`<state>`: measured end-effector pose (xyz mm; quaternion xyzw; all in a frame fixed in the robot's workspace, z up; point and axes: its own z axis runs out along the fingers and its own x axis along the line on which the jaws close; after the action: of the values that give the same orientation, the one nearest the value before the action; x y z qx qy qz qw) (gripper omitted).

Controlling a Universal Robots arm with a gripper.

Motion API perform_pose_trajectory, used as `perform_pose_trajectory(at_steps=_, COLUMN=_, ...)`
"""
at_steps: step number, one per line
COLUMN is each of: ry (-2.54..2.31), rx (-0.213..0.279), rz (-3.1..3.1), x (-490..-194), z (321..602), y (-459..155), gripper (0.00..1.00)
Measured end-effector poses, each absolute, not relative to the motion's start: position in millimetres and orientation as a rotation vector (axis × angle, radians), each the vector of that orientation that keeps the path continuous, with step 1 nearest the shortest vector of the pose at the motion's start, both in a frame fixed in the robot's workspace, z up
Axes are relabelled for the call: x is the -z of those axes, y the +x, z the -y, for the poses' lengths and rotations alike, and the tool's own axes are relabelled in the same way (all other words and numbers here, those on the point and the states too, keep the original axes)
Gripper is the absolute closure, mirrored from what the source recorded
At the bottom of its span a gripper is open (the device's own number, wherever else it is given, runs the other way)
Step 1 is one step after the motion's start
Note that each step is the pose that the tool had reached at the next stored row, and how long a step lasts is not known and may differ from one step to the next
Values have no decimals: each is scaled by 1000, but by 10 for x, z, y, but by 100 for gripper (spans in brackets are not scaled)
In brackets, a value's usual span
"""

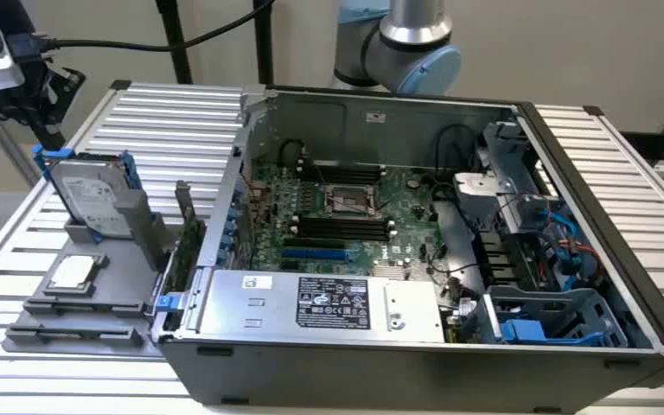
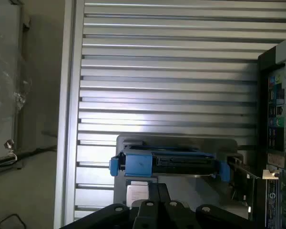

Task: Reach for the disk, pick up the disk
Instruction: 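Reach for the disk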

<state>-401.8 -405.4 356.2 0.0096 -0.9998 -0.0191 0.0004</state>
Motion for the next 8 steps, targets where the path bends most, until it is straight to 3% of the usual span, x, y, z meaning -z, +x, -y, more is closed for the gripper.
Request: perform_pose_trajectory(at_steps=8, ry=30, rx=60, rz=3140, x=-3562, z=4054, y=-4018, gripper=89)
